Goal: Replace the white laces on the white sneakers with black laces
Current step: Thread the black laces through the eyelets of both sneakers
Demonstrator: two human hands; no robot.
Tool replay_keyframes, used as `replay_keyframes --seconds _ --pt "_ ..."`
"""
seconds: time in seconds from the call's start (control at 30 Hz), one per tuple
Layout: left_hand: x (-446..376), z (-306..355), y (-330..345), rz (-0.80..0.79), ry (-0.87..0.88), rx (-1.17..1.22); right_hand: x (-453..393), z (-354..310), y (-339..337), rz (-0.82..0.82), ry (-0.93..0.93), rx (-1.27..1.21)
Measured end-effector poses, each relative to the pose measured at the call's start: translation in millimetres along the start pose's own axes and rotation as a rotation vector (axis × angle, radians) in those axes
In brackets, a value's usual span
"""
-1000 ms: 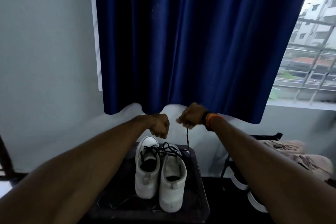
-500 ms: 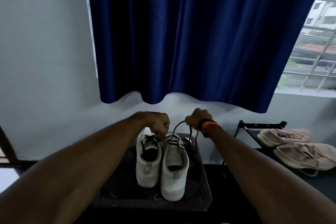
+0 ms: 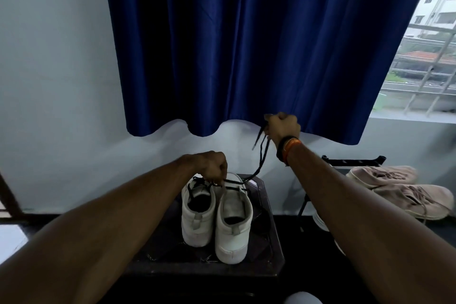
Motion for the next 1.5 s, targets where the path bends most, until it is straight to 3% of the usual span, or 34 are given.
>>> replay_keyframes --seconds 0.13,0.27,0.37,0.43,0.47,0.6,0.73,0.9,1.2,1.5 --pt "-1 -2 -9 0.107 -0.048 0.083 2 -6 16 -0.173 -0.142 0.188" --pt "-1 -3 -18 0.228 -0.105 0.446 7 8 27 -0.254 -0.209 0.389" --pt "4 -3 -12 0.158 -0.111 0.809 14 17 31 -0.341 -0.282 0.47" --pt "3 -4 -6 0.101 -0.095 0.871 23 20 39 -0.501 -0.362 0.542" --pt "2 -5 -4 0.091 -0.078 0.789 28 22 44 -0.586 -0.391 0.587" --pt "5 -6 -3 0.03 0.045 0.078 42 32 56 -0.758 -0.401 0.751" --pt "6 -6 3 -0.023 0.083 -0.106 45 45 64 -0.82 -0.348 0.805" --pt "2 -6 6 -0.013 0.096 -0.155 47 53 69 -0.891 -0.363 0.856" --pt "2 -8 14 0.044 0.091 -0.073 56 54 75 -0.884 -0.567 0.966" --pt "9 -7 -2 0.049 0.096 -0.017 57 55 83 -0.876 -0.584 1.032"
Point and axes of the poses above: each hand's wrist, its own x-axis away from the middle knuckle, its own y-axis out of the palm, z = x × y, the point moved 4 cm from there along -x, towards the middle knuckle, and after that the axes turned 11 degrees about x, right-handed, at the moved point
